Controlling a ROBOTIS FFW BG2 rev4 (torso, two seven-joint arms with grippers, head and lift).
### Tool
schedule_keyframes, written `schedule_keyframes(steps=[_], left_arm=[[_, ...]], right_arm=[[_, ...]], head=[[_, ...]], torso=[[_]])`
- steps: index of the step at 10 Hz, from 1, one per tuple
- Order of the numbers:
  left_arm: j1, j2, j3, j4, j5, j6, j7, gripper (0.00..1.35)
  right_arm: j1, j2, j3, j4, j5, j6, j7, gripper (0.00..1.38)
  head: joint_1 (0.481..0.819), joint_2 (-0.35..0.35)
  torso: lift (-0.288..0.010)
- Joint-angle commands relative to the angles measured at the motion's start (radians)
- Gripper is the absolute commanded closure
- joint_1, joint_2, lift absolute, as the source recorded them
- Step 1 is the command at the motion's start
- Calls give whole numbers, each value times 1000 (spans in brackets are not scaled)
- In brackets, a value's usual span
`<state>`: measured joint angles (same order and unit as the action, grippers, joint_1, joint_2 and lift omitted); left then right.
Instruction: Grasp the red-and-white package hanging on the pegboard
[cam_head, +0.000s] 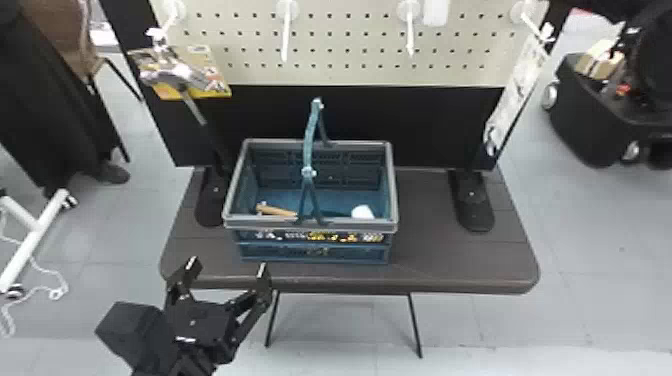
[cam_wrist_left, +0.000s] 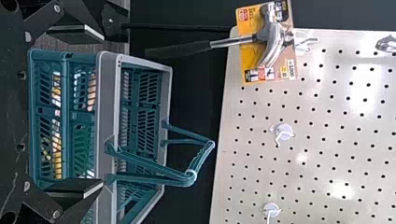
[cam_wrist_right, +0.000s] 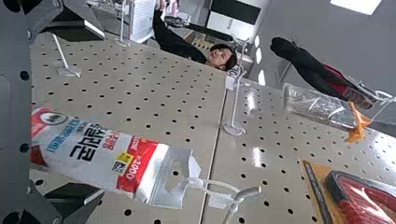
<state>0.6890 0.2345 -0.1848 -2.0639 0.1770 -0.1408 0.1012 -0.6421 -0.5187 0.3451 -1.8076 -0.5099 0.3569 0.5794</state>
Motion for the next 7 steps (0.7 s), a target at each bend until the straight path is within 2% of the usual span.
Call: schedule_keyframes(steps=[1, 2, 3, 4, 7], left_arm=[[-12, 5, -5, 3, 2, 0, 0, 209], [-14, 5, -4, 3, 2, 0, 0, 209], [-12, 6, -4, 3, 4, -2, 0, 209], [-12, 8, -4, 3, 4, -2, 0, 209], [-16, 8, -5, 3, 4, -2, 0, 209]], right_arm=[[-12, -1, 5, 12, -9, 5, 0, 490], [-12, -1, 5, 7, -6, 20, 0, 880], [-10, -1, 5, -5, -1, 39, 0, 986], [-10, -1, 5, -8, 7, 37, 0, 1200], [-17, -1, 3, -17, 22, 33, 0, 1246]], head=[[819, 8], [819, 8], [819, 8], [819, 8], [819, 8]], torso=[[-100], [-100], [-100], [-100], [-100]])
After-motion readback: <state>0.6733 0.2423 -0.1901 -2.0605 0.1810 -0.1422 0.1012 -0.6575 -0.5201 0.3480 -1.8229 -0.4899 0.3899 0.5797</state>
